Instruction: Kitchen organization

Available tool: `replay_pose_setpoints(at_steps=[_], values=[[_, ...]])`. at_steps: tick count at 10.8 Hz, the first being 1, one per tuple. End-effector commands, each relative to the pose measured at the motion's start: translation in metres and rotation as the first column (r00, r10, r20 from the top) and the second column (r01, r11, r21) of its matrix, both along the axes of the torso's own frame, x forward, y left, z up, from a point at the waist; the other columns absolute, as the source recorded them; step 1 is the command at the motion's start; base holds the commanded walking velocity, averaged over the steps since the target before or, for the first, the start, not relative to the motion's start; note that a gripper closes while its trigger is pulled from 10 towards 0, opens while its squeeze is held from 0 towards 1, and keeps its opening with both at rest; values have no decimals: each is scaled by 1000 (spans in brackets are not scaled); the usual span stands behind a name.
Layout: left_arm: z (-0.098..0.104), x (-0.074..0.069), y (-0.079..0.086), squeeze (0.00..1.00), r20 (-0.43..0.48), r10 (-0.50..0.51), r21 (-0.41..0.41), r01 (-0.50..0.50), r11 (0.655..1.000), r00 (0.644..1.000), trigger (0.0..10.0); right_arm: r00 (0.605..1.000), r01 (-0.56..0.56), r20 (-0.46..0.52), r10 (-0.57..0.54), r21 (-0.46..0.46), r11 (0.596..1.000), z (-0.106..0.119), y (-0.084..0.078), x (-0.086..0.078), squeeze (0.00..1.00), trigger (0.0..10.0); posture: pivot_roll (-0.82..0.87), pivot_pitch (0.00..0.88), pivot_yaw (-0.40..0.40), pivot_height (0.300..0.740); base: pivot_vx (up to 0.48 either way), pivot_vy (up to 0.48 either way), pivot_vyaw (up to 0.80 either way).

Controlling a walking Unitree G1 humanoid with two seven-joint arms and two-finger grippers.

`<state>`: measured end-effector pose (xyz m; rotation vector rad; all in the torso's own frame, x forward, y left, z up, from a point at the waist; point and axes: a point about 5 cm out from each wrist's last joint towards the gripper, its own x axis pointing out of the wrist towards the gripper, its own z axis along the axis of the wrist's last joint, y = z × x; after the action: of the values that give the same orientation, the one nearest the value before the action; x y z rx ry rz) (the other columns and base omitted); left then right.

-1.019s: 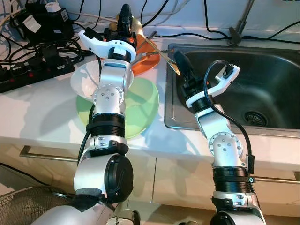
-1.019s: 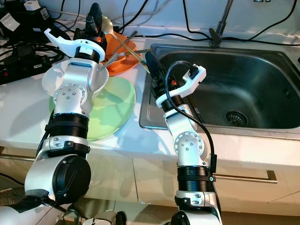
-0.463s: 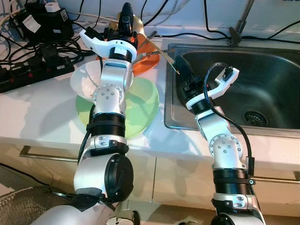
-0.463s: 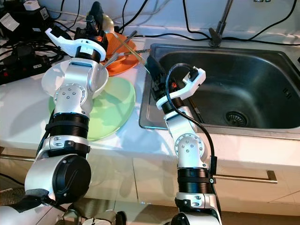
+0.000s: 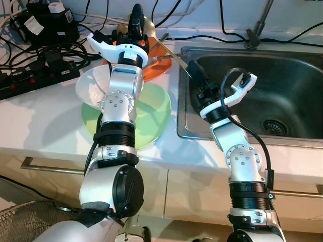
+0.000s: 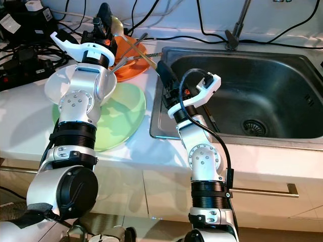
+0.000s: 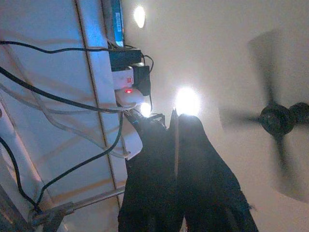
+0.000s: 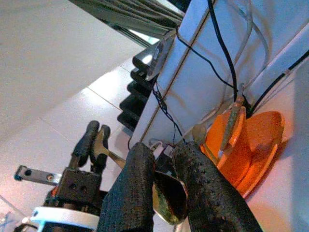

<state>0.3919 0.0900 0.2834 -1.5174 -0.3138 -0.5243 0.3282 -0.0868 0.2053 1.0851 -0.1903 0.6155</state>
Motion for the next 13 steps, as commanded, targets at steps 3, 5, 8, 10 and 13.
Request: replay_pose_setpoints(at_steps=[3,5,8,10,13], values=[[8,-8,-50,0,6,-149,-42,149,988,989,10000,995,-85,59,77,132,988,12,15,-8,0,0,22,62,47,740,0,0,0],[6,-7,-51,0,-4,-156,-60,156,986,988,10000,994,-96,61,88,152,984,12,15,-9,0,1529,20,62,47,740,0,0,0],[5,-7,-55,0,-7,-181,-81,180,980,983,10000,994,-105,48,98,183,978,11,15,-8,0,10000,23,64,46,740,0,0,0],[3,-8,-57,0,-11,-191,-81,189,979,982,10000,992,-120,56,111,208,971,12,16,-9,0,10000,22,63,46,740,0,0,0],[-1,-9,-61,0,-23,-199,-46,198,979,980,10000,993,-116,59,105,240,964,13,14,-9,0,0,21,63,48,740,0,0,0]])
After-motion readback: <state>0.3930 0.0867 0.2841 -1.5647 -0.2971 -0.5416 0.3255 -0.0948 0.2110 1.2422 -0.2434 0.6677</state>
